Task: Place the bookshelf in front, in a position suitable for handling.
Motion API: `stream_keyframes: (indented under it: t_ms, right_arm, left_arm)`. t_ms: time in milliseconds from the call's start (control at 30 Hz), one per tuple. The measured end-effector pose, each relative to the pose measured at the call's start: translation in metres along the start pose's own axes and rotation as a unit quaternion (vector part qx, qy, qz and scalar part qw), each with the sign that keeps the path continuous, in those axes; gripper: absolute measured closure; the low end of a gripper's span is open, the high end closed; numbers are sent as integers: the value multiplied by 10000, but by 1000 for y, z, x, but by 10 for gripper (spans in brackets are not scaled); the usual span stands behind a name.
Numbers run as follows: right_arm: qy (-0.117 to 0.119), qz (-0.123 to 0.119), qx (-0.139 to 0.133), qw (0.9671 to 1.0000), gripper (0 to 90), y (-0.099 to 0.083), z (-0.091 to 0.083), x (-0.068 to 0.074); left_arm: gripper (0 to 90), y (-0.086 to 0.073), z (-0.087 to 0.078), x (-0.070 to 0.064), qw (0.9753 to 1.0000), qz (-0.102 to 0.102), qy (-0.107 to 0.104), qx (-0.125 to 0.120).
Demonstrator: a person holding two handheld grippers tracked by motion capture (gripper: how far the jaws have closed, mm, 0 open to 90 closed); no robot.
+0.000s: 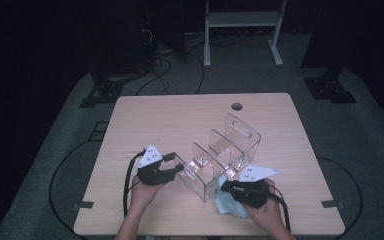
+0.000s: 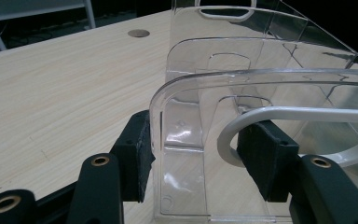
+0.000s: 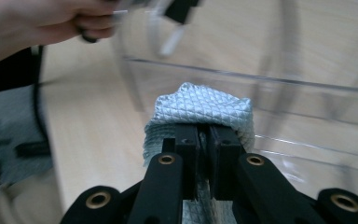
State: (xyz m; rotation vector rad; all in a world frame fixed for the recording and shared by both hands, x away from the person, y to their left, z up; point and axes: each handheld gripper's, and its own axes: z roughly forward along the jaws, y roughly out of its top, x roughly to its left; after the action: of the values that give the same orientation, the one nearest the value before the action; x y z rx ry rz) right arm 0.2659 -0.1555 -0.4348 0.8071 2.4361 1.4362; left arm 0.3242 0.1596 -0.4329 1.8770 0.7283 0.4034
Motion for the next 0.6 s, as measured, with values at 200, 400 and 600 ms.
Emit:
stream_keyframes:
  t_ms: [200, 400, 600]
  right_arm:
    - [-33, -2, -11, 10000, 838, 0, -2, -4]
    - [-42, 106, -64, 9999, 838, -2, -3, -4]
    - [203, -206, 28, 9996, 838, 3, 7, 15]
  left_arm:
    - [464, 0, 0, 0, 10000, 12, -1, -1]
    - [464, 0, 0, 0, 10000, 22, 10, 5]
    - [464, 0, 0, 0, 10000, -34, 3, -2]
